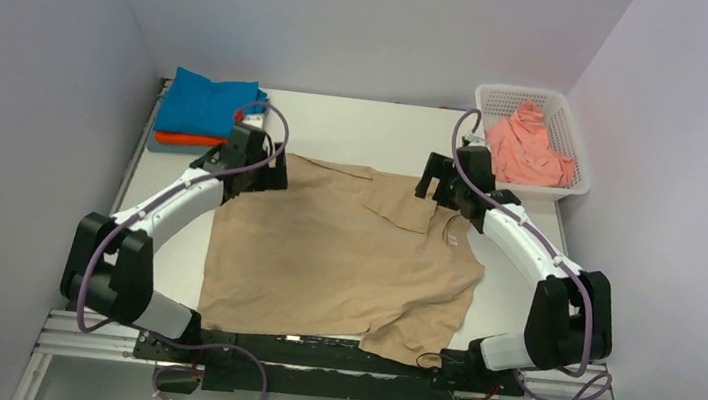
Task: Fold and stack the t-shirts
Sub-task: Flatten out the tshirt
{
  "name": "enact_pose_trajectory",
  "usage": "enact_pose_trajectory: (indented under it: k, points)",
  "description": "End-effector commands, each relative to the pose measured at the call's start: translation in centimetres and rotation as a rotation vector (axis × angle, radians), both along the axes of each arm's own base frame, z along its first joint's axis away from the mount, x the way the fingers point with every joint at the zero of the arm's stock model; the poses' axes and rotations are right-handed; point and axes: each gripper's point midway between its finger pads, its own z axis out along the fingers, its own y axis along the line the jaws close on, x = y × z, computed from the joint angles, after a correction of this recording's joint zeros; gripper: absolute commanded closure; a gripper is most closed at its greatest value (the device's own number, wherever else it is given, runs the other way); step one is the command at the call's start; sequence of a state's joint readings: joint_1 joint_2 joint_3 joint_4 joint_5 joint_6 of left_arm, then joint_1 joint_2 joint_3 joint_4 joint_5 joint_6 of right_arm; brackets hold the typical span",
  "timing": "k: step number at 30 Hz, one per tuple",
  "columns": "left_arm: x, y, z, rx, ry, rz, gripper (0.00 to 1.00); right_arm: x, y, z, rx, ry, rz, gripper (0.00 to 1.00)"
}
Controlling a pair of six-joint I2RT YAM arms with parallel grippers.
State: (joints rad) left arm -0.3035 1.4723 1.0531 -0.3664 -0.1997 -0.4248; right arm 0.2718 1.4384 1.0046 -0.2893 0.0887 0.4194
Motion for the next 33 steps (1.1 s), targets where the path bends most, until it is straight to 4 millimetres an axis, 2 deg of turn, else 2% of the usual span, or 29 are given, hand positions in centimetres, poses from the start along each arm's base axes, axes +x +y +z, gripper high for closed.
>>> enact_pose_trajectory:
  k: [1,5,9,14,16,21,26,30,33]
  points:
    - [-3.3,-4.2,-1.3,-0.187,-0.008,-0.117,0.00,-2.0,2.8,-2.2,0.147,0.056,0.087,0.07]
    - [-4.8,-4.6,-2.4,-0.240,-0.023,-0.113,0.01,-3.0,2.8,-4.6,0.142,0.125,0.091,0.19]
    - [-5.6,-4.5,-4.2,-0.246,0.017,-0.094,0.01,-2.8,3.0,-5.9,0.140,0.138,0.097,0.31]
    - [-6.6,-4.4,-6.1,-0.250,0.069,-0.086,0.00,-2.4,2.8,-7.8,0.117,0.187,0.080,0.35]
    - [-6.7,-3.7,-6.6,-0.223,0.078,-0.054,0.01,-2.2,2.2,-8.2,0.094,0.190,0.057,0.36]
    - [-6.7,-3.4,-7.4,-0.208,0.093,-0.043,0.01,-2.0,2.0,-9.5,0.070,0.213,0.055,0.38]
    - [-6.5,-3.6,-7.9,-0.207,0.109,-0.040,0.01,-1.5,3.0,-9.0,0.105,0.182,0.091,0.53]
    - [-6.5,-3.5,-8.4,-0.201,0.119,-0.036,0.01,-0.7,2.6,-7.9,0.081,0.150,0.076,0.70]
    - [-6.4,-3.6,-8.8,-0.198,0.130,-0.034,0.01,-0.3,2.8,-7.4,0.089,0.135,0.082,0.71]
